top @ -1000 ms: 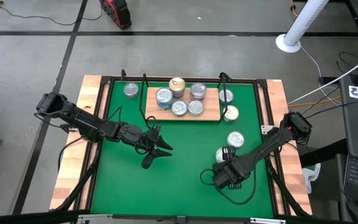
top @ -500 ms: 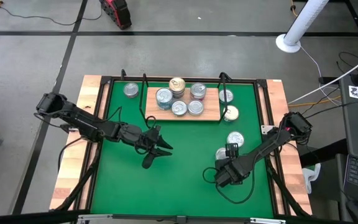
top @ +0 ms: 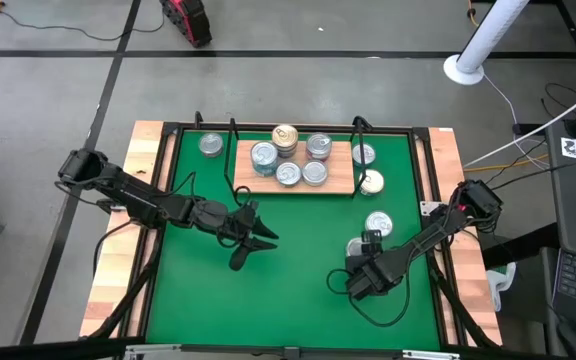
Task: Stack canned seafood by type on shelf
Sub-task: Stack the green white tuna can on top of the green white tuna can on the shelf
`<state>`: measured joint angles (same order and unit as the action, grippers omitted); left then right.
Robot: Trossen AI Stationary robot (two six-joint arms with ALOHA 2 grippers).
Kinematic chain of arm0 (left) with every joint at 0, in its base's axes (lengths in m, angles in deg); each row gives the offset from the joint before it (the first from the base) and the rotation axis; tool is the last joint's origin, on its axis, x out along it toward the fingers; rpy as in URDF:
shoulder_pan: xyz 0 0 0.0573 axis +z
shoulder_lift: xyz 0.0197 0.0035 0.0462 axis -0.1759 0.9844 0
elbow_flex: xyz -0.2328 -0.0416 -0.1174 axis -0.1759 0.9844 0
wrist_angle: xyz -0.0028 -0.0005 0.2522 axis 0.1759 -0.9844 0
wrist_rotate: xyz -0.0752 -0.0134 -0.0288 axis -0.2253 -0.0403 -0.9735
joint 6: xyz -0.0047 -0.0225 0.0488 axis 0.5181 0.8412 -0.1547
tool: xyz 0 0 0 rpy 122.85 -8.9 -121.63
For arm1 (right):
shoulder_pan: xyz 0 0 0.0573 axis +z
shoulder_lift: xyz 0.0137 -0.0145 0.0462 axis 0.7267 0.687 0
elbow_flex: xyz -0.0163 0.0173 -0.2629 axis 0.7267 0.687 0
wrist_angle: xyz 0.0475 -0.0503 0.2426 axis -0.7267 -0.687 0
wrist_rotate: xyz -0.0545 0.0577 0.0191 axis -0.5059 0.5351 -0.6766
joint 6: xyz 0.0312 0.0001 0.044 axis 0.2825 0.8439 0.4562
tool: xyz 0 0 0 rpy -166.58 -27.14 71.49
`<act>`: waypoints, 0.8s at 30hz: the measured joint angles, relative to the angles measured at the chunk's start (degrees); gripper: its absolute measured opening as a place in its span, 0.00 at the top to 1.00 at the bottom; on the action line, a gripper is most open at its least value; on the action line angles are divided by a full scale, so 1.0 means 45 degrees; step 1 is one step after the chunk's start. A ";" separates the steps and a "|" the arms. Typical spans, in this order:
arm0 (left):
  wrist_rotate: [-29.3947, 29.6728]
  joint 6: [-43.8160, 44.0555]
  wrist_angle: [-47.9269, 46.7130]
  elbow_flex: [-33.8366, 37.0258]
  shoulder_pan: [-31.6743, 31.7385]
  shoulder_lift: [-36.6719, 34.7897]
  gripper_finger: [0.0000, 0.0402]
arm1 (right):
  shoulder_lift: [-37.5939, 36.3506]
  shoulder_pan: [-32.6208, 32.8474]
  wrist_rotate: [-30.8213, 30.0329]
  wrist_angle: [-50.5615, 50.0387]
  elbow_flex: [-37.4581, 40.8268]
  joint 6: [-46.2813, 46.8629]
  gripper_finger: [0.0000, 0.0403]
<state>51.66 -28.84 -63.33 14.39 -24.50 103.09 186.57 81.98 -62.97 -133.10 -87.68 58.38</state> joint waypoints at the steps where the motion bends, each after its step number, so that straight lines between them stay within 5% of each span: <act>1: 0.0066 0.0004 0.0033 0.0000 -0.0002 0.0000 0.71 | 0.0000 -0.0014 -0.0122 0.0040 0.0000 -0.0012 0.62; 13: 0.0611 -0.1194 0.3143 -0.0010 0.0000 0.1653 0.71 | -0.0015 -0.0034 -0.1335 0.0873 -0.0010 -0.0044 0.97; 24: 0.0606 -0.3246 0.4557 -0.1641 0.0000 0.5134 0.71 | -0.0015 -0.0136 -0.1469 0.1344 -0.0010 -0.0050 1.00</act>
<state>54.39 -43.45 -42.83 7.01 -24.50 126.19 186.50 81.37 -69.58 -127.06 -87.72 58.15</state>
